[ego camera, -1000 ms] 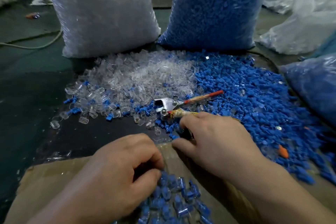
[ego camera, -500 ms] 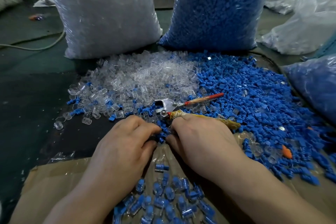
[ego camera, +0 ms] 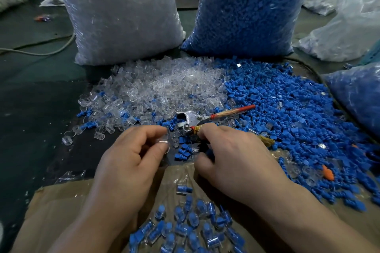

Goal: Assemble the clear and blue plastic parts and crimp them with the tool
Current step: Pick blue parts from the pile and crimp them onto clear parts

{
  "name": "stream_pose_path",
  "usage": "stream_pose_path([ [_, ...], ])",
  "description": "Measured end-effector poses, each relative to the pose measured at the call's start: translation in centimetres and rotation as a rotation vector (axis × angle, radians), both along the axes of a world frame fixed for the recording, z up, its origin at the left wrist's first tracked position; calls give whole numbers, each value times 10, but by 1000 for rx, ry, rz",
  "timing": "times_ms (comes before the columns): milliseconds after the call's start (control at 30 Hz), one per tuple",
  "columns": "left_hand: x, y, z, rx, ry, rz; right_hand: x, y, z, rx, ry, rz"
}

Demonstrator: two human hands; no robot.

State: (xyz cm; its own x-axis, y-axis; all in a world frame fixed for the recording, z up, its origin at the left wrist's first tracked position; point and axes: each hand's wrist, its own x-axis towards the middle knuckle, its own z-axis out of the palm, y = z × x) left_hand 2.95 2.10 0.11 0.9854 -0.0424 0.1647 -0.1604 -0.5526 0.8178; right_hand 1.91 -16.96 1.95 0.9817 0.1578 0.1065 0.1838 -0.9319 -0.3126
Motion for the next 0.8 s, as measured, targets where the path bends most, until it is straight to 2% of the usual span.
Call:
stream_pose_path([
  [100, -2, -1, 2, -390, 200, 40, -3, -4, 3, 227, 12, -32],
  [167, -2, -3, 4, -547, 321, 12, -3, -5, 5, 499, 100, -58],
  [267, -2, -3, 7, -657, 386, -80, -3, -4, 8, 930, 317, -109],
  [400, -2, -3, 8, -742, 424, -137, -4, 0, 12, 1320, 454, -74],
  [467, -2, -4, 8, -790, 440, -170, -6, 2, 13, 1381, 476, -33],
  [667, -3, -5, 12, -849, 455, -171, -8, 4, 14, 1355, 428, 4],
  [733, -3, -5, 13, -844, 450, -168, -10, 5, 14, 1301, 413, 29],
  [800, -4, -5, 13, -828, 449, -166, -13, 7, 13, 1137, 327, 56],
])
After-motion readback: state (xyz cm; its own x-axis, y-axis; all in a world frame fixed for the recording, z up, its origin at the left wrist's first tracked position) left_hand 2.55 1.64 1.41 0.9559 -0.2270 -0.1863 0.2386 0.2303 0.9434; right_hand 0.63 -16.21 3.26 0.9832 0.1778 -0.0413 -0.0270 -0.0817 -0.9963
